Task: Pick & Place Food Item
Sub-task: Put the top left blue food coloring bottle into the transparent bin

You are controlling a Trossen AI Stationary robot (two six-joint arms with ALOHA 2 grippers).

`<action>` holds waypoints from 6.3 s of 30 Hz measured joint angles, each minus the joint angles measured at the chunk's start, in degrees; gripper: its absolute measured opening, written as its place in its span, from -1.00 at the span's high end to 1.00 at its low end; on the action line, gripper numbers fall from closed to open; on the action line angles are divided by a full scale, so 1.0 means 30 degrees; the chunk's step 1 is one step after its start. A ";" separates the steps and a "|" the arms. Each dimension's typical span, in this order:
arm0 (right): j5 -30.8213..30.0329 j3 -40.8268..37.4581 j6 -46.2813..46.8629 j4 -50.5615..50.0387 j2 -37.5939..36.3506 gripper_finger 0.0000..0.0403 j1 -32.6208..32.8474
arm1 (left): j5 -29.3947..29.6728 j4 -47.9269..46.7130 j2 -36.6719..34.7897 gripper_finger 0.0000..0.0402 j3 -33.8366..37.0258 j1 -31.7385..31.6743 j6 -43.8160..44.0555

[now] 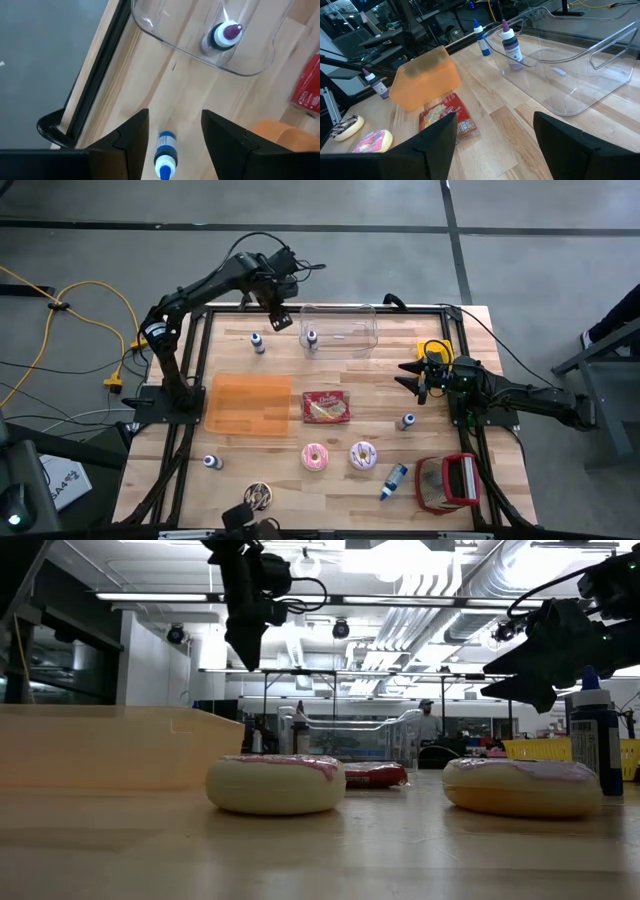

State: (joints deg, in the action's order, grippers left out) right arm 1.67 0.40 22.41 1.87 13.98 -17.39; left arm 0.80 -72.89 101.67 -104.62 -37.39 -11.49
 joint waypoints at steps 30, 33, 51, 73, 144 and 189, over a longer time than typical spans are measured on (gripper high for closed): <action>0.0000 0.0000 -0.0004 0.0000 -0.0002 -0.24 0.0007 | 0.0520 0.1365 -0.4202 0.14 0.6503 -0.1872 0.4069; 0.0000 0.0000 -0.0002 0.0000 -0.0005 -0.24 0.0000 | 0.0694 0.2374 -0.5229 0.14 0.8062 -0.1775 0.4544; 0.0000 0.0000 -0.0002 0.0000 0.0000 -0.24 0.0007 | 0.0804 0.4462 -0.5742 0.14 1.0601 -0.1566 0.4004; 0.0000 0.0000 -0.0007 0.0000 0.0000 -0.24 0.0007 | 0.0816 0.4244 -0.3552 0.14 1.0601 -0.1566 0.3634; 0.0000 0.0000 -0.0003 0.0000 -0.0004 -0.24 0.0004 | 0.0029 0.3899 -0.3387 0.44 1.0095 -0.1746 0.3251; 0.0000 0.0000 -0.0002 0.0000 0.0000 -0.24 0.0007 | -0.0555 0.4360 0.0120 0.44 -0.0215 0.0285 0.1502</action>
State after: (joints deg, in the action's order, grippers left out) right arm 1.67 0.40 22.41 1.87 13.98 -17.37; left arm -0.87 -59.81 102.03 -105.26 -36.53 -6.99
